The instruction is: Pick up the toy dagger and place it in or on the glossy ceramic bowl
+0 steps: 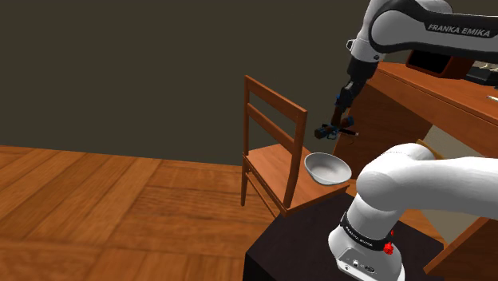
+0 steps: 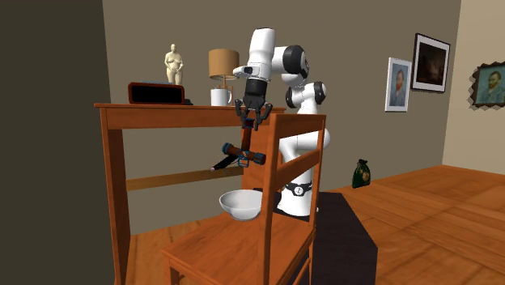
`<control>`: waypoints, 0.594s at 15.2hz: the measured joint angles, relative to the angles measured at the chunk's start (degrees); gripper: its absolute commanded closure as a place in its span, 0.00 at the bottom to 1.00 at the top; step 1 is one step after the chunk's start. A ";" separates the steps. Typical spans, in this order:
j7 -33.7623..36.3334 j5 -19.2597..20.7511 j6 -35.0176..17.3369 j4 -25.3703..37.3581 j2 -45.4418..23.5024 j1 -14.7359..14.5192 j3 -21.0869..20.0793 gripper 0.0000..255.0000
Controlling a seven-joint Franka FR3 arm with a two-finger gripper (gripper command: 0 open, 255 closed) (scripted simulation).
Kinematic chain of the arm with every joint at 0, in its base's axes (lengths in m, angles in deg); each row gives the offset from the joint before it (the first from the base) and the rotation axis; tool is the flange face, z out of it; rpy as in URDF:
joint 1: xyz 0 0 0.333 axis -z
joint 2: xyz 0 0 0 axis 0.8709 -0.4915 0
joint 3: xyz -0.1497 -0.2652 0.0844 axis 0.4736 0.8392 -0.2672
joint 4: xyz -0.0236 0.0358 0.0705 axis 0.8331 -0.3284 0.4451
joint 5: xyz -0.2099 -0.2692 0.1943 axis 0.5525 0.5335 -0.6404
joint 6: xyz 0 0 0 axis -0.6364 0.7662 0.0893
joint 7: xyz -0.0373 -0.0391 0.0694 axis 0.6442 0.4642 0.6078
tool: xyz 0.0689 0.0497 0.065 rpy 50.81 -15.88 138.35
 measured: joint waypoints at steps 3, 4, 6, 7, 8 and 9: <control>-0.49 0.37 1.08 -2.05 3.06 0.82 0.08 1.00; -0.49 0.58 0.72 -2.83 3.46 0.96 0.26 1.00; -0.31 0.88 -0.23 -4.42 4.04 1.16 0.52 1.00; -0.25 1.05 -0.66 -5.07 4.26 1.25 0.67 1.00; -0.15 1.36 -1.50 -6.16 4.49 1.40 0.98 1.00; 0.02 1.53 -2.14 -7.13 4.78 1.50 1.11 1.00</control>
